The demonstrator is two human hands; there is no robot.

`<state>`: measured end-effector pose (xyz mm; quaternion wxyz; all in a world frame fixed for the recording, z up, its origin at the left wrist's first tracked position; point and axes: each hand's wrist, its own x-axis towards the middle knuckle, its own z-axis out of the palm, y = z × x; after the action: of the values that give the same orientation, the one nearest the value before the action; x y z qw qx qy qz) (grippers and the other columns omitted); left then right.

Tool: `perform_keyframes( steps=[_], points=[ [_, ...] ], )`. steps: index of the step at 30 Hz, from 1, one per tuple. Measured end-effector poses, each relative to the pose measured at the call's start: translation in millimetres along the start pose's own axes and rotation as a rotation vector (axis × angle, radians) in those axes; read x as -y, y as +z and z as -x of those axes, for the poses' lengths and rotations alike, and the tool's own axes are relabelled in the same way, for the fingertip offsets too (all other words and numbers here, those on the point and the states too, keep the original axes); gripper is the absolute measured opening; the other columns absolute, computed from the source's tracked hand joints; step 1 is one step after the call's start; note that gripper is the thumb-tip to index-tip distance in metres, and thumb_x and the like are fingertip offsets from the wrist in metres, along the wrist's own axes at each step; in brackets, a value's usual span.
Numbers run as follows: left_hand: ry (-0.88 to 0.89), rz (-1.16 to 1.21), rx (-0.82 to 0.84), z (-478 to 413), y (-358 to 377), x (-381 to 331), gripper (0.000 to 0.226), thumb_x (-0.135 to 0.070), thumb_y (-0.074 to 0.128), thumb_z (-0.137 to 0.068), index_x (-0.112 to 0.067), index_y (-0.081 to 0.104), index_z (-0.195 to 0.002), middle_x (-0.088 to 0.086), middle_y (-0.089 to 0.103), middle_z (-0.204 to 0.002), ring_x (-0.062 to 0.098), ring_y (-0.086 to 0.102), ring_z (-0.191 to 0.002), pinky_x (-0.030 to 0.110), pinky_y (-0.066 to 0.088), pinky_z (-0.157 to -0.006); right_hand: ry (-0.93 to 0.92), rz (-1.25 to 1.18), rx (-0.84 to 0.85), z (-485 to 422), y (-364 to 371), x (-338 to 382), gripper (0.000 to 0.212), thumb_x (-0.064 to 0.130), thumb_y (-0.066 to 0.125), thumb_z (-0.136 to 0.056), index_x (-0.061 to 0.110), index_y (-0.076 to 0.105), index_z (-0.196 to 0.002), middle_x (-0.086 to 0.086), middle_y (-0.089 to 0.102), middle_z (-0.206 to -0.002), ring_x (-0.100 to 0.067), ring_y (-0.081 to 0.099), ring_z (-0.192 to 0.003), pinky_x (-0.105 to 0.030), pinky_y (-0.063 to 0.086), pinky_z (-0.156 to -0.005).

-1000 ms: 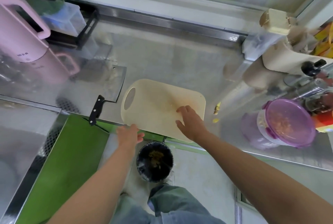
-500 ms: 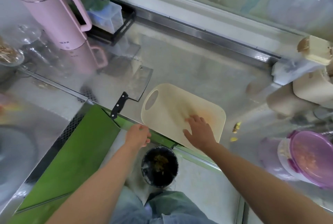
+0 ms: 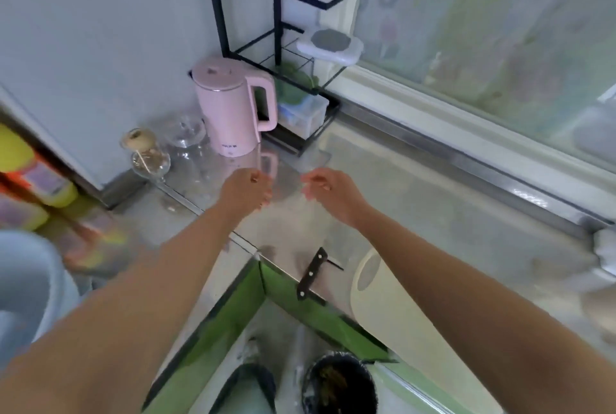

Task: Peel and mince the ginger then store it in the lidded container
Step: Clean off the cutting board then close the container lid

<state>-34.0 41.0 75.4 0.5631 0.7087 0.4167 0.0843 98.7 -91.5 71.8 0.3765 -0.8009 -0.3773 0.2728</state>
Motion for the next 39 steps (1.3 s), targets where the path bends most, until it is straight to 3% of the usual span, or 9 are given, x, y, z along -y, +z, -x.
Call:
perform_keyframes(
  steps=[6,13,17,22,25,29,31,34,39],
  points=[
    [0.061,0.242,-0.119,-66.5,-137.7,-80.2,0.025,0.002,0.043,-0.095,-0.006,0.061,-0.080,0.004,0.063,-0.052,0.014,0.055,-0.040,0.012,0.039,-0.040,-0.019,-0.293,-0.035,-106.3,10.8,140.0,0.019,0.000,0.048,-0.094,0.009,0.064,-0.100,-0.009,0.068,-0.086,-0.021,0.063,-0.080,-0.042,0.055,-0.088],
    [0.376,0.012,-0.560,-87.7,-239.1,-166.7,0.024,-0.010,0.045,-0.091,-0.021,0.066,-0.092,0.003,0.071,-0.087,0.019,0.065,-0.066,0.030,0.054,-0.062,-0.242,-0.349,-0.098,-184.7,2.3,280.5,0.014,0.013,0.051,-0.096,0.013,0.063,-0.104,-0.004,0.068,-0.087,-0.013,0.063,-0.072,-0.027,0.050,-0.069],
    [0.584,-0.127,-1.045,-69.2,-281.4,-195.2,0.025,-0.029,0.044,-0.090,-0.014,0.061,-0.083,0.004,0.066,-0.074,0.021,0.058,-0.068,0.028,0.039,-0.060,-0.430,-0.352,-0.162,-209.6,-0.8,349.9,0.032,0.023,0.056,-0.095,0.013,0.054,-0.125,-0.005,0.060,-0.118,-0.016,0.062,-0.097,-0.032,0.055,-0.085],
    [0.654,-0.130,-1.208,-47.9,-312.0,-205.8,0.022,-0.036,0.050,-0.088,-0.018,0.050,-0.075,-0.008,0.050,-0.063,0.016,0.049,-0.063,0.027,0.034,-0.059,-0.492,-0.386,-0.028,-213.3,0.3,416.0,0.080,0.041,0.062,-0.091,0.017,0.017,-0.152,-0.003,0.026,-0.155,-0.018,0.038,-0.135,-0.024,0.045,-0.094],
    [0.714,-0.137,-1.226,-40.7,-315.9,-213.6,0.020,-0.037,0.053,-0.086,-0.019,0.052,-0.096,-0.004,0.060,-0.085,0.013,0.055,-0.073,0.029,0.041,-0.064,-0.474,-0.384,0.036,-212.4,0.4,435.2,0.081,0.040,0.067,-0.088,0.016,0.021,-0.150,-0.007,0.050,-0.136,-0.020,0.055,-0.119,-0.035,0.050,-0.096],
    [0.696,-0.161,-1.152,-37.5,-317.0,-232.4,0.041,-0.039,0.056,-0.089,-0.020,0.047,-0.125,0.000,0.057,-0.109,0.012,0.054,-0.088,0.030,0.042,-0.072,-0.506,-0.452,0.040,-206.2,-11.5,449.3,0.028,0.023,0.054,-0.097,0.012,0.051,-0.122,-0.008,0.063,-0.108,-0.017,0.061,-0.091,-0.030,0.052,-0.076],
    [0.677,-0.201,-1.080,-35.5,-322.2,-242.9,0.042,-0.041,0.055,-0.090,-0.021,0.051,-0.127,0.001,0.061,-0.110,0.018,0.059,-0.095,0.035,0.048,-0.079,-0.489,-0.522,0.058,-201.5,-20.8,459.1,0.018,0.024,0.047,-0.099,0.012,0.056,-0.109,-0.009,0.062,-0.105,-0.017,0.059,-0.088,-0.032,0.052,-0.077],
    [0.652,-0.278,-0.983,-24.9,-325.6,-260.1,0.033,-0.036,0.058,-0.090,-0.021,0.059,-0.119,0.001,0.067,-0.106,0.020,0.063,-0.094,0.036,0.052,-0.080,-0.472,-0.487,0.108,-191.7,-30.5,477.5,0.038,0.044,0.055,-0.094,0.015,0.055,-0.117,-0.004,0.065,-0.105,-0.018,0.062,-0.091,-0.033,0.053,-0.080],
    [0.651,-0.098,-0.918,-6.2,-330.3,-290.2,0.027,-0.029,0.059,-0.087,-0.022,0.059,-0.113,0.002,0.069,-0.089,0.021,0.067,-0.075,0.043,0.058,-0.072,-0.571,-0.520,-0.024,-183.3,-45.0,511.1,0.020,0.006,0.053,-0.092,0.009,0.058,-0.111,-0.014,0.065,-0.110,-0.026,0.063,-0.095,-0.038,0.054,-0.082]
  ],
)
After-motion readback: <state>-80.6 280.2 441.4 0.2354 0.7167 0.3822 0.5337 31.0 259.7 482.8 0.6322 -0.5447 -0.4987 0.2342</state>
